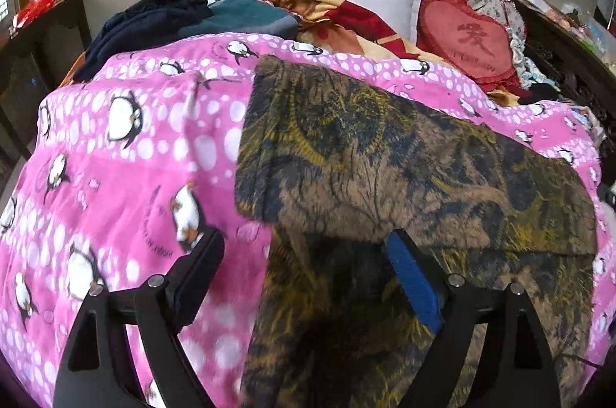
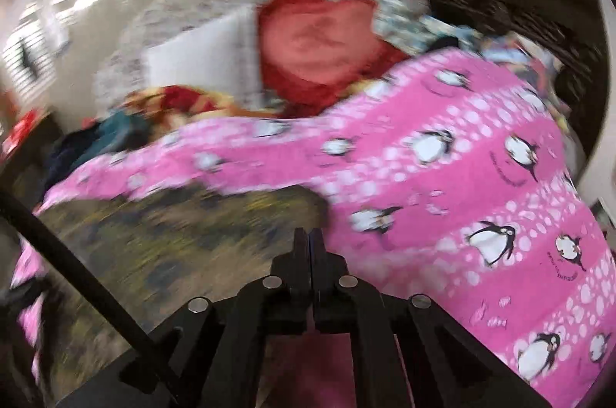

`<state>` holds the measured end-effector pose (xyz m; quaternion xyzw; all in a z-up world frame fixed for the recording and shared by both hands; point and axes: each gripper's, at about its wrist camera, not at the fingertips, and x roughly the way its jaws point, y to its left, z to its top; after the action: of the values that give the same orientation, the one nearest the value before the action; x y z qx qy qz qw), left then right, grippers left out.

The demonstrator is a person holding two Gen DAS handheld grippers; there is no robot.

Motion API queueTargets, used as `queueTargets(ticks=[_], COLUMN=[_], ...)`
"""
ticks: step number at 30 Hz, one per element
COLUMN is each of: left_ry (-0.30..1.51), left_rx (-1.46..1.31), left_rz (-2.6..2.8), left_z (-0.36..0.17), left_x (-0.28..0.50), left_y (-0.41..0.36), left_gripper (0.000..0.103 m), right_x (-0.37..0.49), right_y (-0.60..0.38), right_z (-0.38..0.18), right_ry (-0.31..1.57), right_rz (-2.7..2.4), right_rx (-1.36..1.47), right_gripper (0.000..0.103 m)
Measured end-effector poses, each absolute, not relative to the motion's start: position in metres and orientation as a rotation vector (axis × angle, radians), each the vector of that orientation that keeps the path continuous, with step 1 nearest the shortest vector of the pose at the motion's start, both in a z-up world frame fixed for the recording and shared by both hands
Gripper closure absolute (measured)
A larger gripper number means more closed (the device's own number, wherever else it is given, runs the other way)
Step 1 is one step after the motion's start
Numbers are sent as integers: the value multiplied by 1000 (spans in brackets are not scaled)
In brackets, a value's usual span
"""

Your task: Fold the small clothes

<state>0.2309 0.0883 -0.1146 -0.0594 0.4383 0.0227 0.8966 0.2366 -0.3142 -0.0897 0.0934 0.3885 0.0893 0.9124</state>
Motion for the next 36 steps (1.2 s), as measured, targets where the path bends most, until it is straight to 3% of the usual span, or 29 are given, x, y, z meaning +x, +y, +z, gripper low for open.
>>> queueTargets(ticks=[2, 3, 8, 13, 17, 21, 23, 27, 34, 36], left_ry=[916, 923, 962, 971, 981, 987, 985, 1008, 1120, 1125], left_rx=[-131, -131, -138, -136, -145, -153, -141, -125, -137, -157], left_rz=[41, 43, 35, 7, -25, -70, -78, -85, -53, -43], left_z=[-115, -116, -119, -107, -98, -88, -85, -88, -120, -123], left_x=[219, 215, 190, 155, 133, 111, 98, 70, 21, 11], left_y=[90, 91, 95, 106, 110, 112, 112, 117, 138, 146], left_gripper=[17, 17, 17, 16, 16, 15, 15, 15, 15, 15], right_x=[219, 211, 213, 186, 134, 81, 54, 7, -44, -61], right_y=[-296, -287, -264, -279, -301, -330, -342, -350, -364, -380], right_z=[-90, -93, -142, -100, -53, -7, 9, 5, -99, -101], right_ry=[826, 843, 1003, 944, 889, 870, 893, 966, 1229, 1258], right_rz=[263, 299, 213, 227, 254, 285, 301, 321, 291, 262], right_rx=[155, 130, 28, 75, 103, 162, 172, 154, 174, 143], right_gripper=[71, 67, 66, 64, 43, 36, 21, 18, 22, 24])
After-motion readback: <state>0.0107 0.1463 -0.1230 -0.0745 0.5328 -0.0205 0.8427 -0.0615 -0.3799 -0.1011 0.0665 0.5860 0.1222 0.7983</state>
